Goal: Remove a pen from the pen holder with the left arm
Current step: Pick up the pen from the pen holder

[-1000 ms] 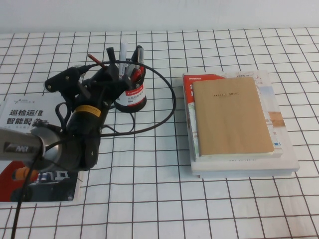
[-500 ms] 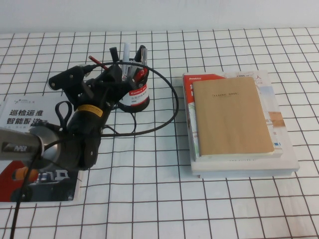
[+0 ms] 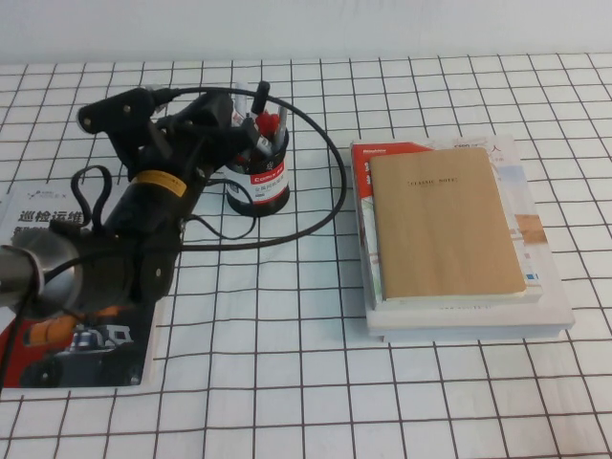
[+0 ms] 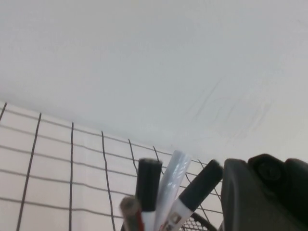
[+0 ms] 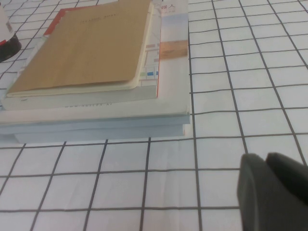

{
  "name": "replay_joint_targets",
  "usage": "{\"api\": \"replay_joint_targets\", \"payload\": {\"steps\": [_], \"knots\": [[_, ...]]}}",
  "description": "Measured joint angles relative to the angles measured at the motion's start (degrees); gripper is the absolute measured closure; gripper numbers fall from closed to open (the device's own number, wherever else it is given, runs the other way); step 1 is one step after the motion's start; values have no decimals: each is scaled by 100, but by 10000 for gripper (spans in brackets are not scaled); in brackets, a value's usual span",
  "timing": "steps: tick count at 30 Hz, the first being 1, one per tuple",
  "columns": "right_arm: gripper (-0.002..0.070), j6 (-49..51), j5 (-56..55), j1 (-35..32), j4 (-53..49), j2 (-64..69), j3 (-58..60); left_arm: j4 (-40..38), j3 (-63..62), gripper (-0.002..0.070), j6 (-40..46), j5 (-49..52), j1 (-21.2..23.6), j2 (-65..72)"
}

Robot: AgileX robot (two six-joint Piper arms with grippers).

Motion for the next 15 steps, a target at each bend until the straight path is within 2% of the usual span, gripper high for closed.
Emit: {"api": "replay_joint_targets", "payload": {"steps": [12,15], "knots": [[691,0,0,0,0,0,0,55,0,557,1006,870,0,-989],[691,0,0,0,0,0,0,63,0,557,1356,1486,0,-1440]]}}
